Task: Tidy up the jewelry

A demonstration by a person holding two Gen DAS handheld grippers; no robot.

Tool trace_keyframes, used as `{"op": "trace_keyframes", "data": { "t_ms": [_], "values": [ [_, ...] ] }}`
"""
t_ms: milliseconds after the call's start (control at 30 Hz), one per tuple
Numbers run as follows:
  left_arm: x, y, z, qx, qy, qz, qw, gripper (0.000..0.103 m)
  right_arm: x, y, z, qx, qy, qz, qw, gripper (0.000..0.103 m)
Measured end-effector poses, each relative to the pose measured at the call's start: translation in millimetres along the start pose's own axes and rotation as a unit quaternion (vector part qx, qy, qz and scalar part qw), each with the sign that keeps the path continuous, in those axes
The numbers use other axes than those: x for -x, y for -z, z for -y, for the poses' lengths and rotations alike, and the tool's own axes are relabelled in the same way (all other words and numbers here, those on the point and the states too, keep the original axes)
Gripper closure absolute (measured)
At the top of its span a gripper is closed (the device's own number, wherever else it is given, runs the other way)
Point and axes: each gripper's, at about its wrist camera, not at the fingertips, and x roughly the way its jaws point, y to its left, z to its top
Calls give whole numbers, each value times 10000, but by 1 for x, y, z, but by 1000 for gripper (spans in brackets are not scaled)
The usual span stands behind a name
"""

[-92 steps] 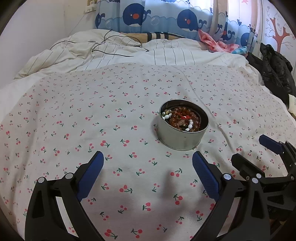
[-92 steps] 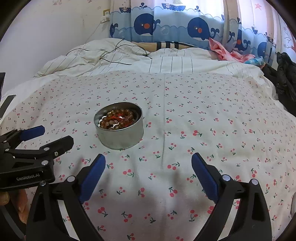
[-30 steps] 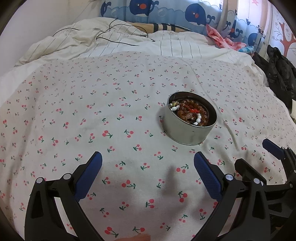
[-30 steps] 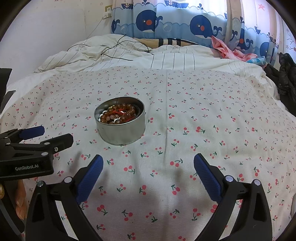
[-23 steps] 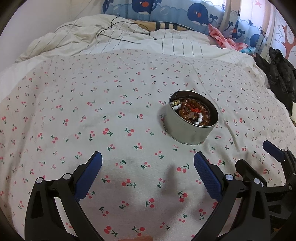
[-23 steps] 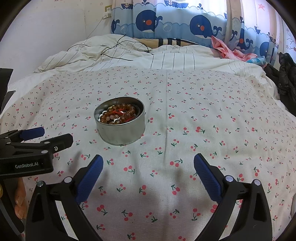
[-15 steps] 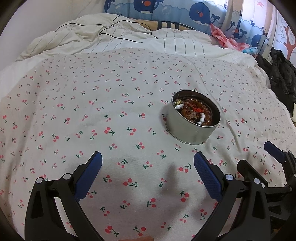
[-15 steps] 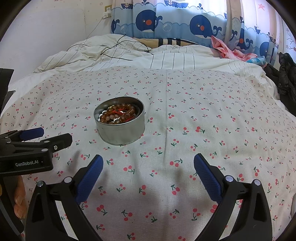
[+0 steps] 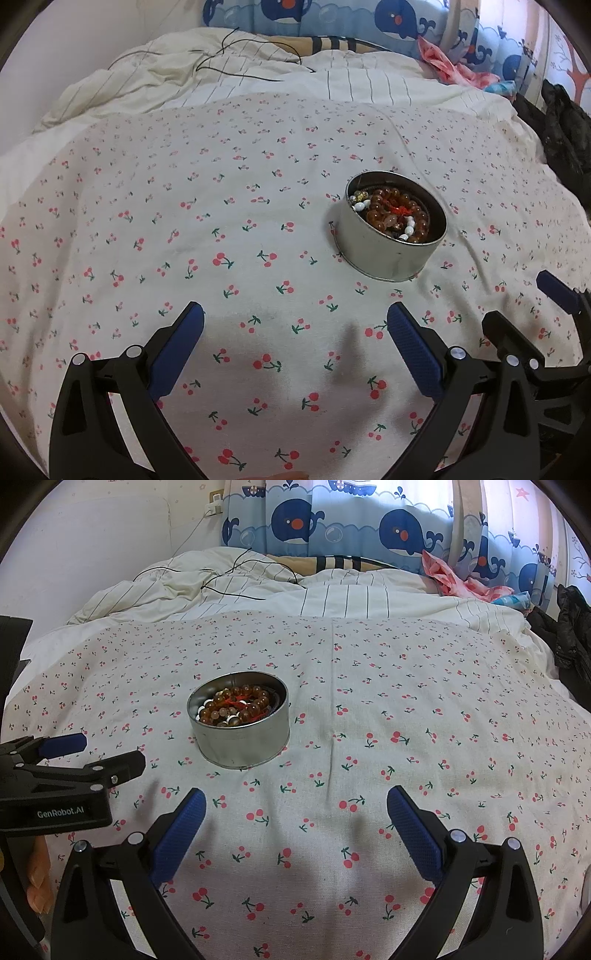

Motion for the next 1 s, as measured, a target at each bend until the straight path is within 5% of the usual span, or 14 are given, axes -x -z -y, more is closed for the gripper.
{"op": "trace_keyframes", "data": {
  "t_ms": [667,1000],
  "values": [
    [-1,0,1,-29,-61,-12,10000,8,0,0,0,4,-1,-12,10000,9],
    [-10,5,-12,453,524,-236,9973,8,-2,2,0,1,-19,-21,10000,9]
  ]
}}
